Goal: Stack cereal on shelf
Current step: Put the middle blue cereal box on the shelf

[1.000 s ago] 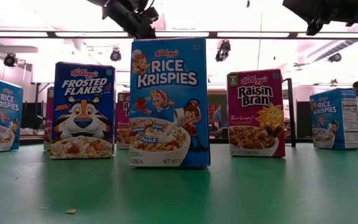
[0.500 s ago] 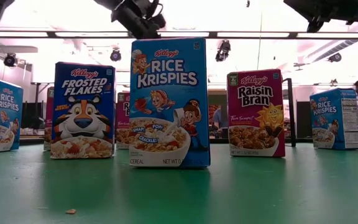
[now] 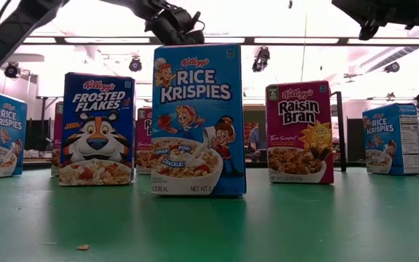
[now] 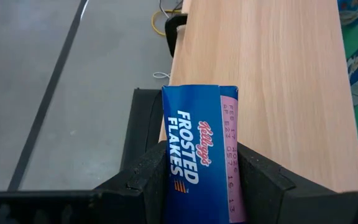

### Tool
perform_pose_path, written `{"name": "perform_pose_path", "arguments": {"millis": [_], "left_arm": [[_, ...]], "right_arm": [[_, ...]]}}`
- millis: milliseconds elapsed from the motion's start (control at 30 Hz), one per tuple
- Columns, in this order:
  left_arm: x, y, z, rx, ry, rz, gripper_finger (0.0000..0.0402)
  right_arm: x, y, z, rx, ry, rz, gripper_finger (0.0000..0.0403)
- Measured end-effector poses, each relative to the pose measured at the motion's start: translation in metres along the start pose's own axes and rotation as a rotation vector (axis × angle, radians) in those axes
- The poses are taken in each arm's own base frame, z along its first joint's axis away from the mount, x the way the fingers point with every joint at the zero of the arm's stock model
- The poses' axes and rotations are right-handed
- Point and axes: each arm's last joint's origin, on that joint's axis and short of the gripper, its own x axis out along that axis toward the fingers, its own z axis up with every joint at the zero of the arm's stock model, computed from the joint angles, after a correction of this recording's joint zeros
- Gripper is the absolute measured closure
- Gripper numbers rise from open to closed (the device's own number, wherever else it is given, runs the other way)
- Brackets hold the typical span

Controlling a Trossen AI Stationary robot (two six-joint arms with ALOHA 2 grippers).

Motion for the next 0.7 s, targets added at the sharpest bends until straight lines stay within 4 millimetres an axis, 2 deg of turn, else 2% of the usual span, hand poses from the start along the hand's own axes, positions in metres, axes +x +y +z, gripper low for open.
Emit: {"name": "perform_pose_path", "arguments": {"millis": [367, 700], "left_arm": [[0.0069, 0.0032, -0.0001, 0.015, 0.009, -0.007, 0.025], [0.0057, 0.0031, 0.0002, 0.008, 0.014, -0.006, 0.0185]], "right_arm": [[0.0, 0.0002, -0.0009, 0.014, 0.01, 0.002, 0.0394], [0.0, 0.0002, -0.0009, 0.015, 0.009, 0.002, 0.0394]]}}
